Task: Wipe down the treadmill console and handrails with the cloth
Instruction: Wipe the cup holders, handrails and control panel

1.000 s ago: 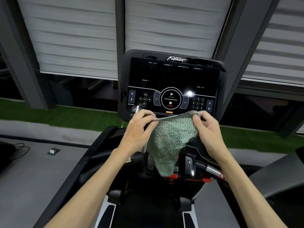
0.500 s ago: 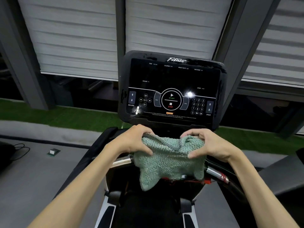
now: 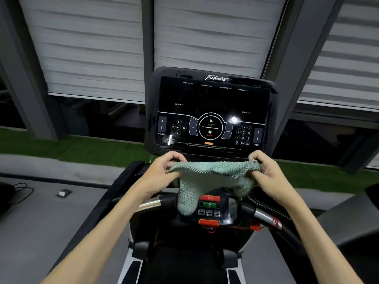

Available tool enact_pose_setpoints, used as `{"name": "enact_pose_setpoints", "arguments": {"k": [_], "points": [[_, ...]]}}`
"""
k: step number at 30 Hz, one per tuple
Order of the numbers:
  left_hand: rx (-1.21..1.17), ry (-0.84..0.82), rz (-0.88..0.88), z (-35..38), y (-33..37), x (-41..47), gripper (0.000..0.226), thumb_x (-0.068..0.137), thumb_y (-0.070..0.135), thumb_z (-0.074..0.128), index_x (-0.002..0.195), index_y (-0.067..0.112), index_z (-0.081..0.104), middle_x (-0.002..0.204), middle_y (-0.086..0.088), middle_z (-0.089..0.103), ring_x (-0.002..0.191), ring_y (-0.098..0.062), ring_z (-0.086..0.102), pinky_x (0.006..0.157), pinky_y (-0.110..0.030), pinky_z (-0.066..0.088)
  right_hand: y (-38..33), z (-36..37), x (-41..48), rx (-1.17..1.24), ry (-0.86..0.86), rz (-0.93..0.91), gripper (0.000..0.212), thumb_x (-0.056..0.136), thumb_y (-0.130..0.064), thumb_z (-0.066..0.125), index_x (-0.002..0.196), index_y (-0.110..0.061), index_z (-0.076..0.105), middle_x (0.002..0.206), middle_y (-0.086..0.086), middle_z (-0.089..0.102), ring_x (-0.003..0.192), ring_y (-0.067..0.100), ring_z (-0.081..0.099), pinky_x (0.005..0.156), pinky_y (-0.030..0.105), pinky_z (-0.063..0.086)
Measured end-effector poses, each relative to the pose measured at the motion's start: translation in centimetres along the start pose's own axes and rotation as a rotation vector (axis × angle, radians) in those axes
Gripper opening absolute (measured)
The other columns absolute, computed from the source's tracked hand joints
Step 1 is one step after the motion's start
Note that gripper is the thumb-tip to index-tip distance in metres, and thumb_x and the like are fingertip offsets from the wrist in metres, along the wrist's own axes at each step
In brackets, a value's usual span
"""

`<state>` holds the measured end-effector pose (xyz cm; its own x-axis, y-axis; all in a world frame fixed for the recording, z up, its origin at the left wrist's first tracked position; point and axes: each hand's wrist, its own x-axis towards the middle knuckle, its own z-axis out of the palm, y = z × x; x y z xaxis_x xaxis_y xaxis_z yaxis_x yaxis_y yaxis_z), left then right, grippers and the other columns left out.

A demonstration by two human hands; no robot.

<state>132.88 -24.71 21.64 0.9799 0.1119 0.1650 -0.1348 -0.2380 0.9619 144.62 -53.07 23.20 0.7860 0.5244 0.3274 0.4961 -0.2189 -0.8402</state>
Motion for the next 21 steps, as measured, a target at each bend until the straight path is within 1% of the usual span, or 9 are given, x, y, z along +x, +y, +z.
{"name": "enact_pose_setpoints", "arguments": {"k": [2,4,5,9,12,15,16,18,21], "points": [[0.038,-0.129,0.002,-0.6,0.3,-0.2,0.038,0.073,0.002,0.081,0.099,0.022,0.064,0.1,-0.011,0.07,0.083,-0.023,0.069,0.075,-0.033,0.057,0.3,-0.4,-0.4,0.067,0.034,-0.004,0.043,0.085,0.023,0.037,0.082,-0.018,0.046,0.076,0.019,0.046,0.059,0.025,0.047,0.048,0.034,0.037],[0.177,-0.2,0.065,-0.9,0.6,-0.5,0.046,0.067,0.001,0.086,0.1,0.023,0.064,0.102,-0.012,0.068,0.094,-0.028,0.068,0.085,-0.039,0.056,1.0,-0.8,-0.6,0.106,0.027,0.011,0.042,0.085,0.024,0.036,0.086,-0.015,0.05,0.082,0.029,0.047,0.065,0.035,0.047,0.053,0.049,0.038],[0.234,-0.188,0.107,-1.0,0.6,-0.4,0.044,0.068,-0.001,0.084,0.099,0.023,0.064,0.099,-0.01,0.068,0.094,-0.027,0.067,0.086,-0.041,0.056,1.4,-0.9,-0.7,0.111,0.025,0.02,0.044,0.083,0.026,0.037,0.085,-0.015,0.053,0.085,0.029,0.05,0.07,0.037,0.049,0.058,0.053,0.04],[0.307,-0.107,0.183,-1.5,0.5,0.0,0.036,0.076,-0.004,0.076,0.088,0.027,0.063,0.093,-0.002,0.072,0.09,-0.021,0.069,0.084,-0.049,0.054,2.0,-1.0,-1.1,0.117,0.041,0.051,0.058,0.07,0.034,0.035,0.064,-0.014,0.067,0.088,0.011,0.07,0.09,0.027,0.064,0.081,0.042,0.047],[0.372,-0.143,0.112,-2.1,0.2,0.1,0.036,0.086,-0.004,0.063,0.092,0.03,0.053,0.083,-0.01,0.07,0.076,-0.028,0.068,0.07,-0.041,0.054,1.9,-1.4,-1.2,0.108,-0.041,0.084,0.055,0.073,0.032,0.037,0.055,-0.011,0.066,0.099,0.017,0.071,0.102,0.03,0.065,0.089,0.043,0.051],[0.399,-0.172,0.072,-2.5,0.0,0.0,0.048,0.083,-0.017,0.043,0.096,0.03,0.048,0.089,-0.007,0.07,0.085,-0.04,0.065,0.072,-0.045,0.051,2.0,-2.1,-0.9,-0.031,-0.108,0.119,0.059,0.075,0.028,0.036,0.055,-0.019,0.066,0.085,0.014,0.07,0.088,0.032,0.064,0.084,0.045,0.05],[0.418,-0.171,0.08,-2.5,0.0,0.0,0.056,0.075,-0.021,0.036,0.092,0.031,0.05,0.094,0.003,0.069,0.094,-0.039,0.063,0.08,-0.05,0.05,1.9,-2.3,-1.0,-0.063,-0.14,0.134,0.059,0.075,0.027,0.035,0.055,-0.019,0.066,0.076,0.009,0.068,0.079,0.032,0.059,0.077,0.042,0.048],[0.459,-0.181,0.108,-2.5,0.1,0.0,0.066,0.061,-0.023,0.029,0.08,0.034,0.056,0.093,0.018,0.065,0.102,-0.019,0.061,0.092,-0.049,0.045,1.5,-2.6,-1.1,-0.122,-0.185,0.156,0.059,0.073,0.027,0.034,0.055,-0.019,0.066,0.069,0.004,0.065,0.074,0.029,0.055,0.073,0.041,0.045],[0.495,-0.223,0.056,-2.6,-0.1,0.3,0.066,0.07,-0.022,0.036,0.077,0.037,0.065,0.094,0.023,0.067,0.102,-0.003,0.061,0.099,-0.043,0.045,1.0,-2.8,-1.3,-0.185,-0.235,0.144,0.059,0.071,0.028,0.038,0.061,-0.019,0.07,0.079,0.007,0.072,0.084,0.02,0.067,0.086,0.037,0.049]]}}
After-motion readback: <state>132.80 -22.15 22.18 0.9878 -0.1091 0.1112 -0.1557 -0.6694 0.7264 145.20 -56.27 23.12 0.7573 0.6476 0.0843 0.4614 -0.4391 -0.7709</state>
